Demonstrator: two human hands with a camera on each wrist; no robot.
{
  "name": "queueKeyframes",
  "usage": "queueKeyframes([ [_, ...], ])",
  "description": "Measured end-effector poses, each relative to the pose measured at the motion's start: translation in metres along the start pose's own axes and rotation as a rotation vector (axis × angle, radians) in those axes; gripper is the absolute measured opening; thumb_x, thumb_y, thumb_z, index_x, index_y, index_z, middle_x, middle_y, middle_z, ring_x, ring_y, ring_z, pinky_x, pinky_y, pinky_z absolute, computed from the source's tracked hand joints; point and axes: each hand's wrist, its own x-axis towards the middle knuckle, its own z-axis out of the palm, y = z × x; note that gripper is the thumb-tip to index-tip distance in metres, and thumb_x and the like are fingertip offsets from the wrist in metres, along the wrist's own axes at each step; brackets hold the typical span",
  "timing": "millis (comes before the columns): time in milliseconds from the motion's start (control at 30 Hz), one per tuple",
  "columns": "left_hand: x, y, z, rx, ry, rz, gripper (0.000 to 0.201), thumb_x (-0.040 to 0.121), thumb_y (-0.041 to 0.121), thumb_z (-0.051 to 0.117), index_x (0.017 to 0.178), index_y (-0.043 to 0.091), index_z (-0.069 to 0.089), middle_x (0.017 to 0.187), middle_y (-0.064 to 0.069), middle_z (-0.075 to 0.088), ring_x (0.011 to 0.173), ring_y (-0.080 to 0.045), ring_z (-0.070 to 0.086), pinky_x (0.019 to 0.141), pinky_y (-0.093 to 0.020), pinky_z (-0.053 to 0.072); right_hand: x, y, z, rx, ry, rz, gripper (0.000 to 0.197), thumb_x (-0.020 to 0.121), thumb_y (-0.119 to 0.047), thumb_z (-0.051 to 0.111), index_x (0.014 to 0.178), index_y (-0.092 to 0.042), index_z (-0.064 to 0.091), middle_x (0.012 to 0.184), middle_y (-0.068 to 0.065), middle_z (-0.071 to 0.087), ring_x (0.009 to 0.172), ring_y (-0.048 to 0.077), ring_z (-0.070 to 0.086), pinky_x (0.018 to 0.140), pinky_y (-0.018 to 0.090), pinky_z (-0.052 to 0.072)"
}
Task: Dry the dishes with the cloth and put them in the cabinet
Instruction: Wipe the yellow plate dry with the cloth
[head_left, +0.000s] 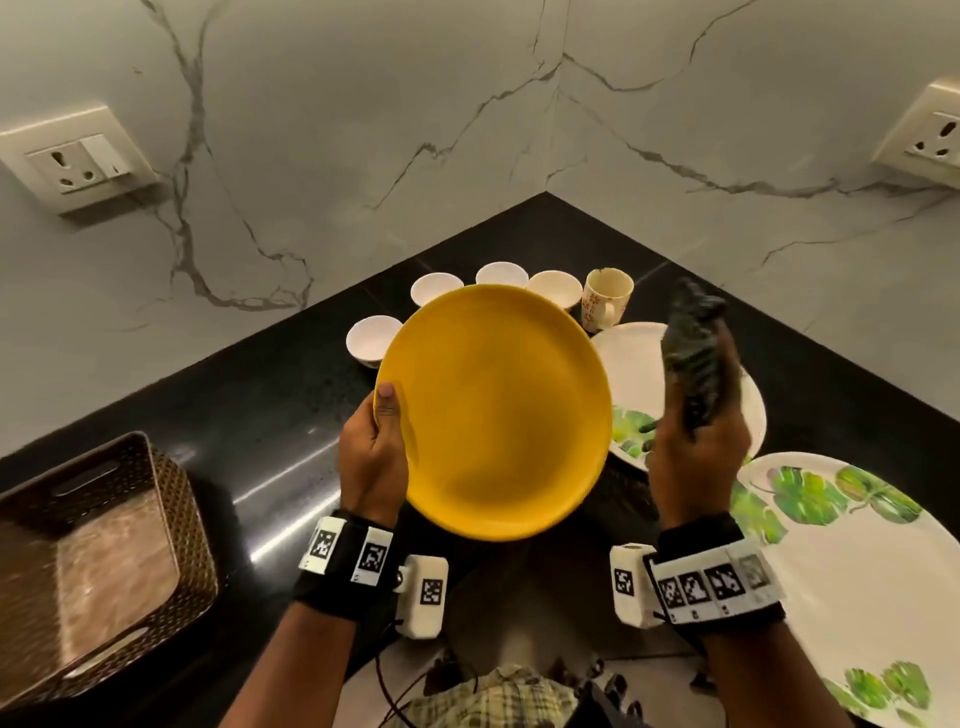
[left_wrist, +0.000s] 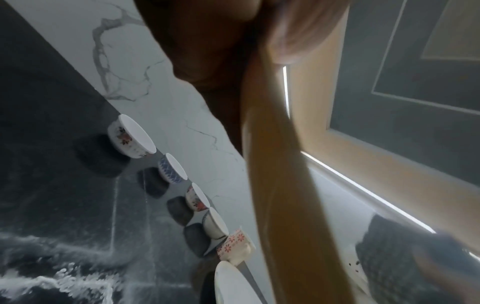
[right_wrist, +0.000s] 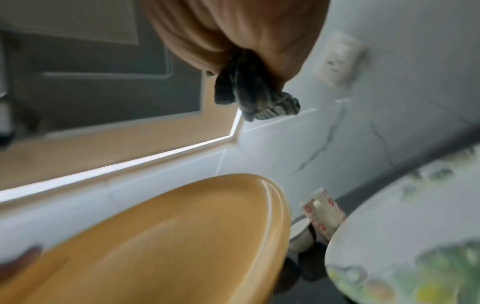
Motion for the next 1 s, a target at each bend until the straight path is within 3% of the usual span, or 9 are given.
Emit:
queueKeyframes([
  [100,-0.008,0.004,0.016,-0.037,-0.051,0.005,0.036,0.106,0.042,0.037,0.103,0.018,0.063,0.079,0.014,0.066,0.068,-0.005,0.060,0.064,-0.032,0.048,-0.019,-0.004,0.013,-0.098,-0.318,-0.166,0.060,0.096,0.004,0.050,0.154,-0.009,0.039,0.156,0.009,0.044,0.142,0.022,0.045,0.116,0.037,0.042],
  [200,-0.021,0.011,0.035,-0.063,-0.165,0.083,0.039,0.106,0.041,0.038,0.142,0.032,0.051,0.133,0.006,0.064,0.118,-0.010,0.063,0.094,-0.033,0.056,-0.038,-0.005,0.028,-0.232,-0.406,-0.085,0.070,0.096,-0.005,0.049,0.160,-0.018,0.025,0.169,-0.001,0.019,0.157,0.020,0.011,0.126,0.052,0.020],
  [300,-0.027,0.018,0.048,-0.039,-0.254,0.130,0.035,0.107,0.038,0.039,0.140,0.045,0.050,0.136,0.008,0.064,0.122,-0.010,0.062,0.101,-0.036,0.054,-0.045,-0.020,0.036,-0.199,-0.506,-0.140,0.075,0.094,-0.012,0.050,0.162,-0.019,0.019,0.170,-0.004,0.009,0.158,0.018,-0.001,0.128,0.050,0.008],
  [433,-0.023,0.019,0.054,-0.154,-0.205,0.153,0.041,0.107,0.036,0.042,0.142,0.019,0.055,0.137,-0.003,0.064,0.130,-0.021,0.059,0.110,-0.050,0.047,-0.062,-0.033,0.041,-0.130,-0.701,-0.314,0.065,0.095,-0.019,0.047,0.158,-0.016,0.031,0.168,0.003,0.019,0.157,0.019,0.010,0.128,0.043,0.016],
  [567,-0.013,0.023,0.047,-0.101,0.025,0.130,0.041,0.109,0.033,0.039,0.144,0.016,0.054,0.138,0.000,0.061,0.128,-0.012,0.058,0.108,-0.040,0.049,-0.085,-0.012,0.026,-0.045,-0.794,-0.370,0.062,0.083,-0.003,0.063,0.142,-0.020,0.059,0.157,0.001,0.044,0.150,0.016,0.035,0.122,0.033,0.032],
  [700,-0.007,0.023,0.036,-0.099,0.112,0.153,0.048,0.107,0.041,0.036,0.146,0.016,0.049,0.140,-0.009,0.058,0.127,-0.025,0.057,0.107,-0.053,0.048,-0.093,0.013,0.000,-0.179,-0.739,-0.385,0.073,0.064,0.008,0.062,0.128,-0.026,0.071,0.147,-0.008,0.056,0.138,0.010,0.051,0.109,0.033,0.048],
  [833,-0.007,0.027,0.024,-0.052,0.045,0.207,0.049,0.107,0.040,0.035,0.144,0.012,0.049,0.134,-0.016,0.060,0.120,-0.034,0.059,0.101,-0.052,0.052,-0.059,0.016,-0.022,-0.412,-0.513,-0.276,0.063,0.071,0.014,0.072,0.126,-0.016,0.071,0.142,0.005,0.060,0.129,0.025,0.060,0.106,0.042,0.052],
  [967,-0.020,0.032,0.028,0.045,-0.185,0.319,0.037,0.107,0.031,0.037,0.138,0.021,0.053,0.107,0.001,0.069,0.092,-0.010,0.067,0.079,-0.026,0.057,-0.006,-0.001,-0.031,-0.468,-0.322,-0.142,0.052,0.087,0.005,0.068,0.136,-0.013,0.062,0.139,0.013,0.061,0.127,0.032,0.059,0.106,0.045,0.051],
  [1000,-0.025,0.033,0.032,0.065,-0.232,0.343,0.034,0.107,0.029,0.038,0.137,0.025,0.053,0.099,0.006,0.069,0.083,-0.012,0.067,0.071,-0.028,0.057,0.002,-0.007,-0.028,-0.442,-0.295,-0.154,0.053,0.087,0.006,0.068,0.136,-0.012,0.062,0.138,0.013,0.062,0.127,0.032,0.058,0.106,0.046,0.051],
])
